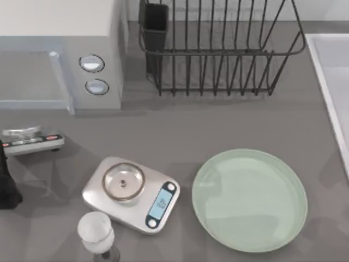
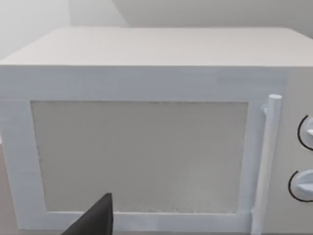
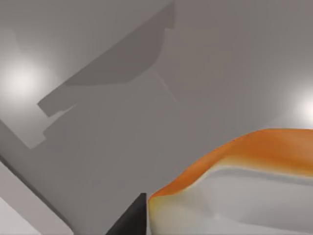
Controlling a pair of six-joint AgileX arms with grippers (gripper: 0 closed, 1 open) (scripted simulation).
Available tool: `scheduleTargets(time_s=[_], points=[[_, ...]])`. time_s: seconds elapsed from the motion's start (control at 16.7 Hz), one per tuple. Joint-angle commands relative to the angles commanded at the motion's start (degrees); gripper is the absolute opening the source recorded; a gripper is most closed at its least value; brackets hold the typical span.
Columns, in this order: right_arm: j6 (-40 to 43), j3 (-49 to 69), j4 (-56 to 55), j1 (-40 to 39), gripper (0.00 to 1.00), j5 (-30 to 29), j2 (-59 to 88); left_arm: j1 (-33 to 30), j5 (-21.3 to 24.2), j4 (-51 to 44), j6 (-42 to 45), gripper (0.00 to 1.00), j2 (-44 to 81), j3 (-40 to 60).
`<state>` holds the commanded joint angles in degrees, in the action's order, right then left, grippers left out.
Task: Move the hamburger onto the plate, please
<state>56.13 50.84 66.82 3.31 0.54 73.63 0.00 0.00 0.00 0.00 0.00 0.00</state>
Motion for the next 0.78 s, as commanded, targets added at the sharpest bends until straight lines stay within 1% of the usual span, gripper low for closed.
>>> scheduleTargets(time_s=[0.24, 0.42, 0.6, 0.78], points=[[-0.02, -0.12, -0.12, -0.11, 0.00, 0.01, 0.28, 0.00, 0.00, 0.00, 0.00, 1.00, 0.00, 0.00], [3.71, 1.87, 0.04, -2.25, 0.00, -0.02, 2.40, 0.00, 0.00, 0.00, 0.00, 1.00, 0.00, 0.00], [12.92, 5.91, 0.20, -7.11, 0.00, -0.10, 6.87, 0.00, 0.00, 0.00, 0.00, 1.00, 0.00, 0.00], [27.43, 10.87, 0.43, -13.80, 0.00, -0.16, 12.97, 0.00, 0.00, 0.00, 0.00, 1.00, 0.00, 0.00]])
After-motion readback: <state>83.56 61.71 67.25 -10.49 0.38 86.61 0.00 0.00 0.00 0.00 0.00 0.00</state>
